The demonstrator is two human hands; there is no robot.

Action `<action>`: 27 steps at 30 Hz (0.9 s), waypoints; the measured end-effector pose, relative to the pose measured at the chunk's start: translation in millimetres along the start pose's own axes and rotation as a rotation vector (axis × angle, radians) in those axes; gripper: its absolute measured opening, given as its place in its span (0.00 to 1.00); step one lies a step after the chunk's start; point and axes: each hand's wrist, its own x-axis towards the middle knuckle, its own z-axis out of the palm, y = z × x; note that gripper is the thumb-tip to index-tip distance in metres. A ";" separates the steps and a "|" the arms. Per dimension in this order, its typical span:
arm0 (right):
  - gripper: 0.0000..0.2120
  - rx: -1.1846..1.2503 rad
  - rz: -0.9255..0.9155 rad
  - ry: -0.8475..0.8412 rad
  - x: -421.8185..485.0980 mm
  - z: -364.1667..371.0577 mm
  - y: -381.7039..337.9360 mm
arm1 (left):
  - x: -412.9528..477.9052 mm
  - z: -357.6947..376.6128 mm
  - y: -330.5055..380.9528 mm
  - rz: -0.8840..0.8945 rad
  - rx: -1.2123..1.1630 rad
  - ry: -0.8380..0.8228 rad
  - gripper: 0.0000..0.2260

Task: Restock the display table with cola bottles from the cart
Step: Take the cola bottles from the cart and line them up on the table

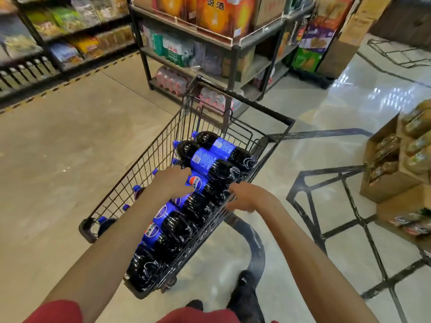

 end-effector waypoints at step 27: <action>0.30 -0.235 -0.386 -0.151 214.6 -84.8 61.0 | 173.1 9.0 19.8 -0.541 -0.640 -0.036 0.22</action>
